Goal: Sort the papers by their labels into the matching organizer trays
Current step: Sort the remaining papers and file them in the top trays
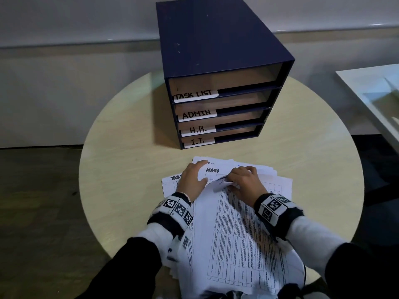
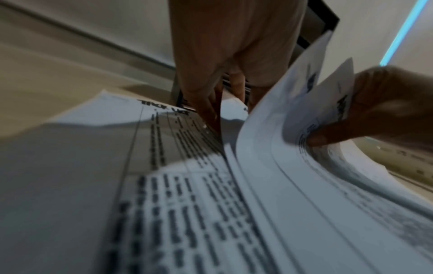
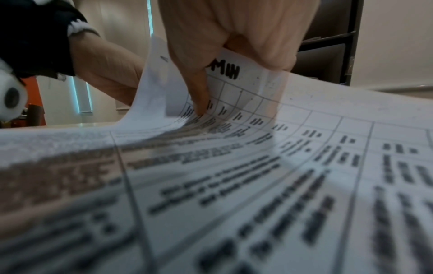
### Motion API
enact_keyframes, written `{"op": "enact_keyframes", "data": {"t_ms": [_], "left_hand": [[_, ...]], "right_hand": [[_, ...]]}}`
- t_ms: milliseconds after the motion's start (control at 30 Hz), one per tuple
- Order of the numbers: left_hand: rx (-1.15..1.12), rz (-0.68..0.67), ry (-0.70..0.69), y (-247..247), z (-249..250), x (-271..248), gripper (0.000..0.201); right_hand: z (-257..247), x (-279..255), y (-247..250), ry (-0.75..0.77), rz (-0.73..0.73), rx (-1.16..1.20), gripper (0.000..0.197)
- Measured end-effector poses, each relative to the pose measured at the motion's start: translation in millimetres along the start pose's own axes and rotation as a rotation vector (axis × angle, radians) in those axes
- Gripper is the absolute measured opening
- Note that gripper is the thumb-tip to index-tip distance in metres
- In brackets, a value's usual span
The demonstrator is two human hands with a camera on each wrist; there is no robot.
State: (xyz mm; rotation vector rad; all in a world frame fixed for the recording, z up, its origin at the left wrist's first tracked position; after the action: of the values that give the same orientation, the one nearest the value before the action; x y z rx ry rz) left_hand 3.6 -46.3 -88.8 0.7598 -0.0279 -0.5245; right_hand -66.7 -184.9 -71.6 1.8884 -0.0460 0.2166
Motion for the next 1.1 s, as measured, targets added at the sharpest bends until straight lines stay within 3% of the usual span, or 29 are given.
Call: {"op": "enact_keyframes", "data": {"t_ms": [100,400,567,667,800,867,933,1000,1100], "left_hand": [[0.04,0.032,-0.007,4,0,-3,0.05],[0.223,0.082,-0.061,13,12,-7,0.049],[-0.217,0.047,0.006,16,11,-7,0.011],[-0.342,-0.059,0.017,17,10,-6,0.021],[-0.484,-0.104,0.112,15,3,-7,0.041],[-0.582,-0.07,0.175,17,2,-7,0.041],[-0.492,0.03,0.162,21,0,-3,0.033],[-0.243,0.097,0.127,23,-5,3,0.029],[-0.037,-0.014,0.099,11,-13,9,0.035]], "right_hand": [[1,1,-1,0.015,0.054,-0.035,0.04],[-2,1,-3,0.044,-0.028,0.013,0.04],[4,4,-6,-0.174,-0.146,0.141,0.028],[2,4,-4,-0.165,-0.135,0.191,0.042],[1,2,-4,-0.07,-0.066,0.105,0.027],[0,1,-3,-0.047,-0.032,0.046,0.031],[-3,2,0,-0.012,-0.015,0.002,0.035],[-6,2,1,0.019,-0.002,-0.027,0.035],[-9,1,2,0.042,0.057,-0.048,0.032]]}}
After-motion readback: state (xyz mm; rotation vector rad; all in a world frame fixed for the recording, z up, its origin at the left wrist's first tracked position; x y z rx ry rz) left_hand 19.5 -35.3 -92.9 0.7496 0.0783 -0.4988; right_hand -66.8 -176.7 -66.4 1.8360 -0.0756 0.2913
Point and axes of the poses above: each hand's wrist, its own x-axis towards the middle knuckle, its own y-axis out of the back of the hand, z = x × y, the point moved 5 cm from there along x, towards the middle knuckle, and after that the axes turned 2 degrees about -y, right-handed, at the moved point
